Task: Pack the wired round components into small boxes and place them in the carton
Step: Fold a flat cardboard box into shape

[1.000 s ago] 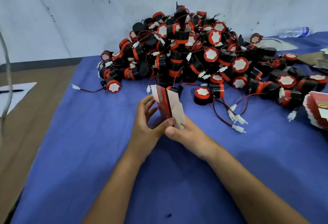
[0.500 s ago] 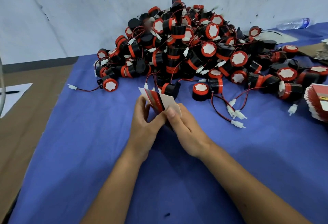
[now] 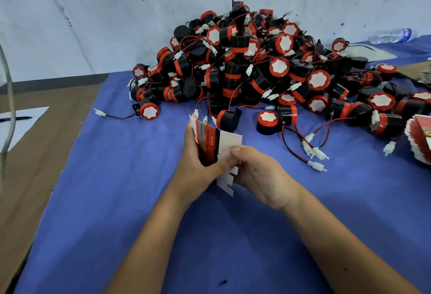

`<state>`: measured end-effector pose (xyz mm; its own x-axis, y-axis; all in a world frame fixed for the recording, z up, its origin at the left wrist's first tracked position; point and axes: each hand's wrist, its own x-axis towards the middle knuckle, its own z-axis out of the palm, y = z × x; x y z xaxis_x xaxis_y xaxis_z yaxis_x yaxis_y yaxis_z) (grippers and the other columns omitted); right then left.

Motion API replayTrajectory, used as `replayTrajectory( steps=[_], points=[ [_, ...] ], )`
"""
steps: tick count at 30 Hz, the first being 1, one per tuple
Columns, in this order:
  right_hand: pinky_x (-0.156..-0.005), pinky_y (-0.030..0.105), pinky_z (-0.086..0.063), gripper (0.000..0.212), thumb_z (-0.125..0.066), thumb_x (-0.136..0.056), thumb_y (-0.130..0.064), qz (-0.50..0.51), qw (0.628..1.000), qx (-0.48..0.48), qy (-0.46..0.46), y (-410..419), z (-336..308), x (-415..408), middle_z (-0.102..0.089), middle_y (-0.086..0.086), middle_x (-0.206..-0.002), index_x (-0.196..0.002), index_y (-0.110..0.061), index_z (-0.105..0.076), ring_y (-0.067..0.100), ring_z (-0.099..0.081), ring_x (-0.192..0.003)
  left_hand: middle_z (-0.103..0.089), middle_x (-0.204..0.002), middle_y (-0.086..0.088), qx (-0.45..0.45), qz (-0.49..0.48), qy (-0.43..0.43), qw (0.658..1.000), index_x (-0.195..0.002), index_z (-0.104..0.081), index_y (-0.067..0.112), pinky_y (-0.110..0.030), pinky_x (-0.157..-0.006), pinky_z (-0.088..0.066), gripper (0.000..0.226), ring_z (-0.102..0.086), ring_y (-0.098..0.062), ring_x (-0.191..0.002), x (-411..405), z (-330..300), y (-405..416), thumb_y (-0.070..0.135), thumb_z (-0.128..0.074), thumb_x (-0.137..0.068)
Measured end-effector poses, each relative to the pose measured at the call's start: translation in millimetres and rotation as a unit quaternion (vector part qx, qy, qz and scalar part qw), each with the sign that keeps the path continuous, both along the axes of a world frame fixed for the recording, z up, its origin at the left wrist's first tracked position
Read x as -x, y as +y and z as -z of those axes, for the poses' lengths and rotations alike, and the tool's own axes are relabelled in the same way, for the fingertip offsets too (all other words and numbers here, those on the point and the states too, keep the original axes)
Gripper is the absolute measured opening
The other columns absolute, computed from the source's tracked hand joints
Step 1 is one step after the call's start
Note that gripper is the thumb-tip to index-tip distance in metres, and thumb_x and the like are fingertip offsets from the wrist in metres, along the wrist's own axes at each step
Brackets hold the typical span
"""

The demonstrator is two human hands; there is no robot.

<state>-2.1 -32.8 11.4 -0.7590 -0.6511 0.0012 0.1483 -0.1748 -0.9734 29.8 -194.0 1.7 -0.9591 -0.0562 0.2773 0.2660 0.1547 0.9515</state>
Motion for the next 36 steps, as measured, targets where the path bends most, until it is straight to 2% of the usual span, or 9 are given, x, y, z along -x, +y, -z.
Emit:
replayTrajectory(
  steps=[3,6,8,12,16,23,26,29,36],
  points=[
    [-0.097,0.054,-0.049,0.050,-0.052,-0.088,-0.039,0.031,0.999,-0.017,0.020,-3.2,5.7,1.3,-0.068,0.015,-0.100,-0.107,0.005,-0.067,0.030,-0.062,-0.098,-0.074,-0.107,0.011,-0.022,-0.005,0.009,1.000,-0.132,-0.048,0.057,-0.021,-0.081,-0.059,0.065,-0.074,-0.010,-0.101,3.3,4.2,-2.0,0.034,-0.081,-0.081],
    [-0.085,0.062,-0.054,0.035,-0.045,-0.100,-0.028,0.096,0.972,-0.096,0.190,-6.5,5.8,2.6,-0.069,0.022,-0.093,-0.096,0.000,-0.067,0.043,-0.066,-0.091,-0.066,-0.101,0.009,-0.035,-0.020,0.011,0.999,-0.144,-0.037,0.011,-0.024,-0.077,-0.058,0.069,-0.069,-0.008,-0.094,5.3,3.4,-4.2,0.015,-0.074,-0.085],
    [-0.075,0.061,-0.055,0.028,-0.045,-0.108,-0.021,0.109,0.934,-0.149,0.307,-6.7,10.2,4.2,-0.071,0.016,-0.088,-0.098,-0.006,-0.067,0.042,-0.067,-0.084,-0.061,-0.102,0.009,-0.040,-0.038,0.015,0.998,-0.137,-0.039,0.010,-0.022,-0.073,-0.057,0.062,-0.065,-0.004,-0.089,5.1,4.2,-5.6,0.010,-0.066,-0.082],
    [-0.061,0.023,-0.053,0.016,-0.061,-0.096,-0.010,0.187,0.848,-0.187,0.460,-9.6,10.6,2.6,-0.062,-0.024,-0.078,-0.102,-0.023,-0.068,0.003,-0.062,-0.068,-0.054,-0.136,0.004,-0.068,-0.065,0.006,0.995,-0.154,-0.025,0.029,-0.013,-0.081,-0.054,0.085,-0.062,0.010,-0.107,1.1,-2.0,-6.6,0.010,-0.058,-0.078],
    [-0.067,0.025,-0.060,0.048,-0.068,-0.090,-0.014,0.217,0.874,-0.192,0.389,-18.8,15.4,-2.6,-0.074,-0.015,-0.102,-0.135,-0.027,-0.059,0.002,-0.071,-0.081,-0.050,-0.145,0.011,-0.050,-0.058,0.021,0.997,-0.147,-0.034,0.035,-0.035,-0.104,-0.056,0.076,-0.050,0.000,-0.136,-1.5,-2.9,8.0,0.011,-0.060,-0.080],
    [-0.070,0.023,-0.053,0.097,-0.061,-0.082,0.003,0.280,0.844,-0.255,0.381,-4.0,14.3,11.7,-0.067,-0.007,-0.130,-0.156,-0.046,-0.023,0.011,-0.068,-0.089,-0.044,-0.151,0.018,0.018,-0.129,0.043,0.991,-0.143,-0.040,0.034,-0.039,-0.114,-0.047,0.077,-0.038,-0.006,-0.147,3.3,3.5,-5.8,0.021,-0.063,-0.071],
    [-0.064,0.019,-0.049,0.095,-0.049,-0.080,0.013,0.283,0.856,-0.227,0.368,0.6,13.8,14.9,-0.071,-0.010,-0.113,-0.156,-0.043,-0.034,0.006,-0.064,-0.079,-0.030,-0.162,0.024,-0.021,-0.002,-0.044,0.999,-0.149,-0.031,0.057,-0.017,-0.101,-0.049,0.107,-0.025,0.000,-0.153,3.6,4.7,-26.3,0.049,-0.089,-0.059],
    [-0.076,0.041,-0.059,0.085,-0.042,-0.088,0.014,0.254,0.889,-0.186,0.331,-0.3,14.5,12.8,-0.074,-0.002,-0.113,-0.153,-0.040,-0.042,0.027,-0.068,-0.093,-0.021,-0.164,0.031,0.004,0.085,-0.060,0.995,-0.157,-0.010,0.060,-0.030,-0.116,-0.043,0.138,-0.020,0.009,-0.152,5.5,7.2,-24.6,0.058,-0.099,-0.052],
    [-0.076,0.026,-0.062,0.083,-0.045,-0.092,0.015,0.161,0.919,-0.150,0.328,-4.3,11.0,8.4,-0.062,-0.017,-0.137,-0.158,-0.036,-0.035,0.007,-0.067,-0.111,-0.037,-0.163,0.003,0.055,-0.022,0.034,0.998,-0.162,-0.011,0.043,-0.045,-0.113,-0.048,0.109,-0.045,-0.015,-0.145,5.7,10.7,-11.5,0.032,-0.079,-0.078]
  ],
)
